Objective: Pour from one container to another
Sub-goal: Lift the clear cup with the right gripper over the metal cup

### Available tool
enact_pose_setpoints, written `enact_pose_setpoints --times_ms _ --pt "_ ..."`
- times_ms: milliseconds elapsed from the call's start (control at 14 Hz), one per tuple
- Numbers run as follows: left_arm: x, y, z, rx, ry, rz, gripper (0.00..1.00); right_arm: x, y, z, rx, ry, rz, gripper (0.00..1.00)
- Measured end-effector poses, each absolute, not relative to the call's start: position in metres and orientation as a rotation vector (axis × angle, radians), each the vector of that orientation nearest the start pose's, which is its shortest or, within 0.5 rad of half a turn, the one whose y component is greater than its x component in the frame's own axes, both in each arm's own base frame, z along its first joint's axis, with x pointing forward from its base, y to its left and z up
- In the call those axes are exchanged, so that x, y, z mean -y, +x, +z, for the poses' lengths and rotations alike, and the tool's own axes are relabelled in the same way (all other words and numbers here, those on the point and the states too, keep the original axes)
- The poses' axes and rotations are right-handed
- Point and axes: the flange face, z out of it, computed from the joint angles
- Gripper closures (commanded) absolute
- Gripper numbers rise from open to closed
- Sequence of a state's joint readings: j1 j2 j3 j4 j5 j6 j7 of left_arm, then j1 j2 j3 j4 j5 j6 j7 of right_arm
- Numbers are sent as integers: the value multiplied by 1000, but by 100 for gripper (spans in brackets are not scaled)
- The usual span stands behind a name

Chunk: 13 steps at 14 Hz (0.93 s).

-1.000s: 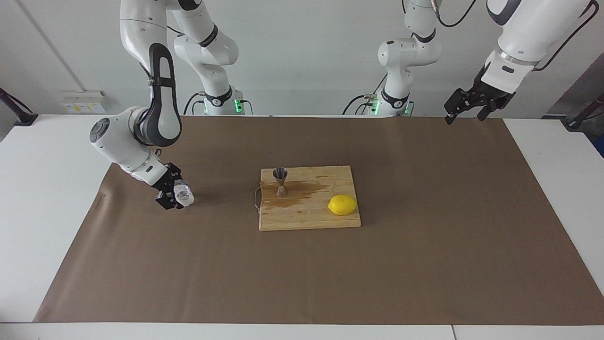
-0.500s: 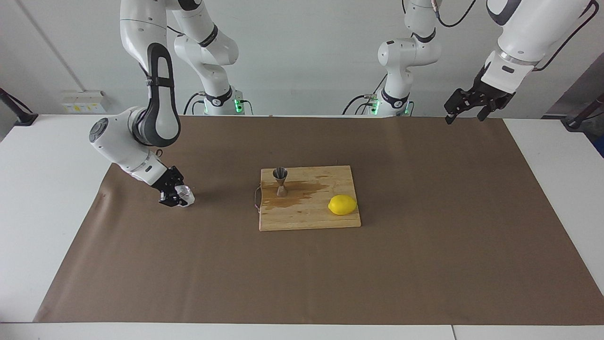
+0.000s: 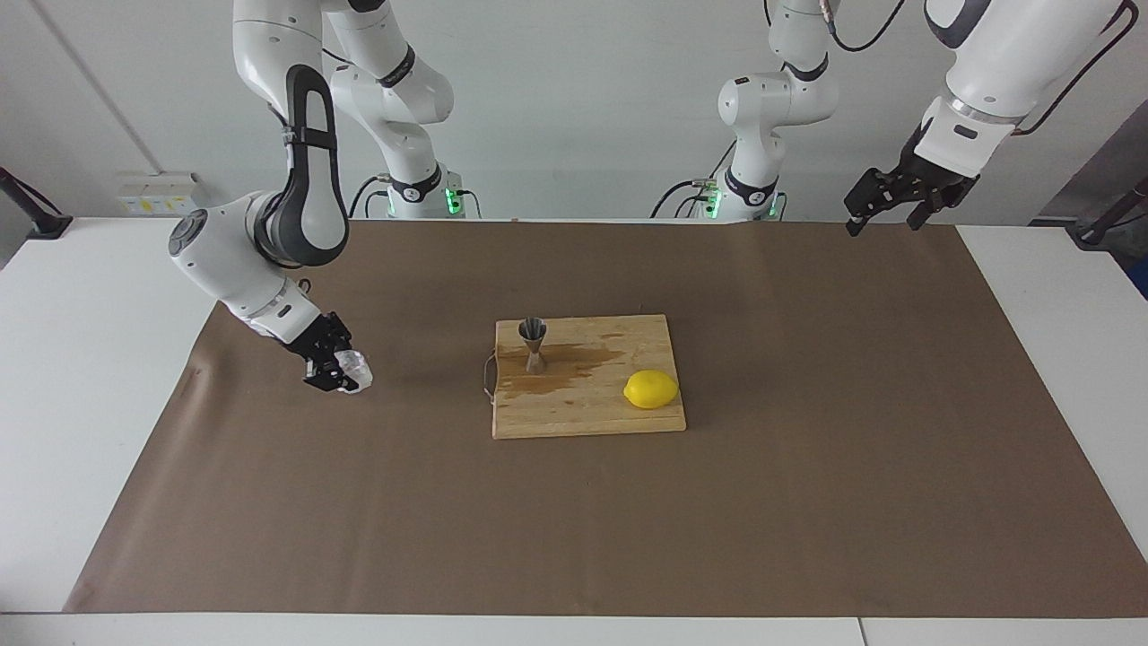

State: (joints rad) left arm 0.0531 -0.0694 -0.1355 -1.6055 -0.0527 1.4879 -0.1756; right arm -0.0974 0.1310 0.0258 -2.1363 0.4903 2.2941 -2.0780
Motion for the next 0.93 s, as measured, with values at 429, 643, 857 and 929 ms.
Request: enact_pose_setpoints --times_ms 429,643,857,929 --pt "52 522 638 144 -3174 86 0 5 566 377 -2408 2173 471 100" --pt "52 522 638 144 -3174 86 0 -27 576 404 -2411 2126 332 100" --pt "52 522 638 144 -3174 86 0 -66 580 421 -2404 2072 258 100" --pt "52 522 638 144 -3174 86 0 -78 580 425 -2412 2043 247 100"
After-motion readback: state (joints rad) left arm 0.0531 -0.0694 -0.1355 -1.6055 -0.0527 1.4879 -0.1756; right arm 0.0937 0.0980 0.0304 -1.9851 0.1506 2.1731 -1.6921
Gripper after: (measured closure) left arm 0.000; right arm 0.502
